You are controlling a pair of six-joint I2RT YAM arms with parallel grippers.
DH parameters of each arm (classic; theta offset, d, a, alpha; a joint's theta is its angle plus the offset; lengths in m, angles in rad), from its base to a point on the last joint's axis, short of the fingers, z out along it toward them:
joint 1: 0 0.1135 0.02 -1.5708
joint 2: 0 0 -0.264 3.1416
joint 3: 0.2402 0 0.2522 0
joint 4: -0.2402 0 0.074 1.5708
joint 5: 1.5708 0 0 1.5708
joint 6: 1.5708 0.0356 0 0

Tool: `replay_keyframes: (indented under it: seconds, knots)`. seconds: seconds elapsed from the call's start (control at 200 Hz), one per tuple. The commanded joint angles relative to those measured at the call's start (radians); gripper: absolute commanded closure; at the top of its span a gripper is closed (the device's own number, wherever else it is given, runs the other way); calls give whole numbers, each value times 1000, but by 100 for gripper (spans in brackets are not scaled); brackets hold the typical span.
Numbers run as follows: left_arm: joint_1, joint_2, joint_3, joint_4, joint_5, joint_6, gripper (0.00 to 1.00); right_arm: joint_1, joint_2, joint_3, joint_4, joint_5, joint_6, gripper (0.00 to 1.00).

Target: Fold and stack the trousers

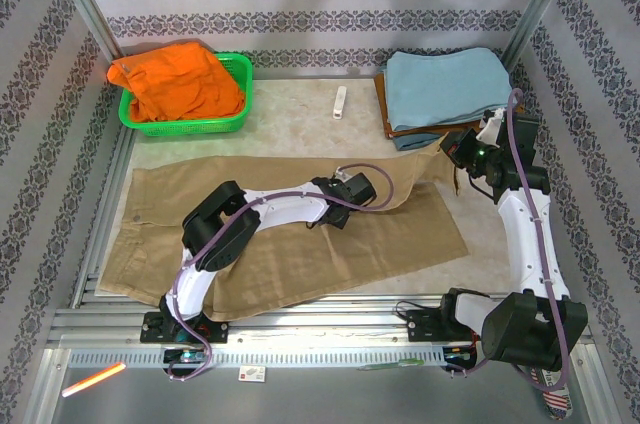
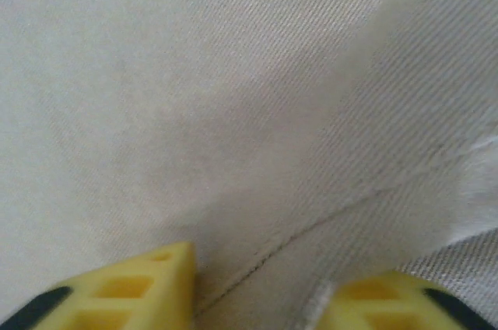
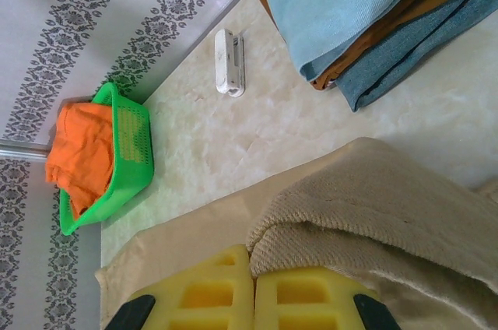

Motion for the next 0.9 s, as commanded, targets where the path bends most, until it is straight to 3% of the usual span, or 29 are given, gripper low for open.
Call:
replay_keyframes:
  seconds: [0.0, 0.025, 0.215, 0.45, 0.585, 0.654, 0.734, 0.799, 0.894]
  knots:
    - [8, -29, 7, -58, -96, 25, 96, -10, -2, -2, 23, -13, -4, 100]
    - [10, -37, 10, -64, -97, 28, 100, -10, -1, -5, 23, -13, -4, 100]
    - [13, -87, 29, -88, -70, 61, 100, -10, 1, 3, 24, -20, -5, 100]
    - [19, -89, 16, -70, -24, 70, 59, -10, -3, 15, 19, -26, -3, 100]
    - [33, -77, 11, -50, 2, 66, 56, -8, -5, 14, 20, -28, -3, 100]
    - [39, -73, 9, -38, 2, 62, 63, -8, -7, 13, 19, -29, -5, 100]
    - [48, -69, 15, -33, 10, 61, 79, -9, -8, 12, 18, -31, -8, 100]
    - [53, -67, 25, -38, 9, 68, 100, -8, -8, 9, 17, -29, -11, 100]
    - [60, -80, 35, -42, 14, 82, 100, -4, 0, 13, 20, -25, -9, 100]
